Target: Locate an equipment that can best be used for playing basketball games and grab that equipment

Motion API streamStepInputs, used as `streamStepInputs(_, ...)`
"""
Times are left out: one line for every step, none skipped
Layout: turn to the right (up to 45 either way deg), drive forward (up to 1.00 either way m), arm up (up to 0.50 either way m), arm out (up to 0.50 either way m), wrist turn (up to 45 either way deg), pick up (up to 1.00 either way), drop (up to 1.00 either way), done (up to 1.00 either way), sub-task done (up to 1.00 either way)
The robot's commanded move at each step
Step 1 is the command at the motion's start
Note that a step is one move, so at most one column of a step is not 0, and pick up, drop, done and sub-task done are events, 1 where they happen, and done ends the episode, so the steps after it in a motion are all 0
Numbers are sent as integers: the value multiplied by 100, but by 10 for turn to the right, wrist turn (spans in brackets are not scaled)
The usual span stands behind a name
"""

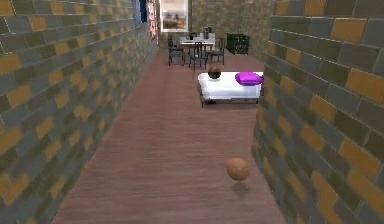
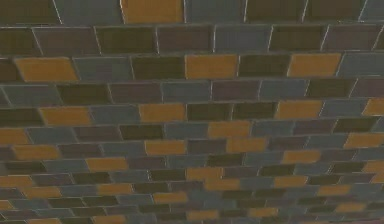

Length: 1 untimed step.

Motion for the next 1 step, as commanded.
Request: streamStepInputs(90, 0, 0, 0, 0, 0, 0, 0, 0)
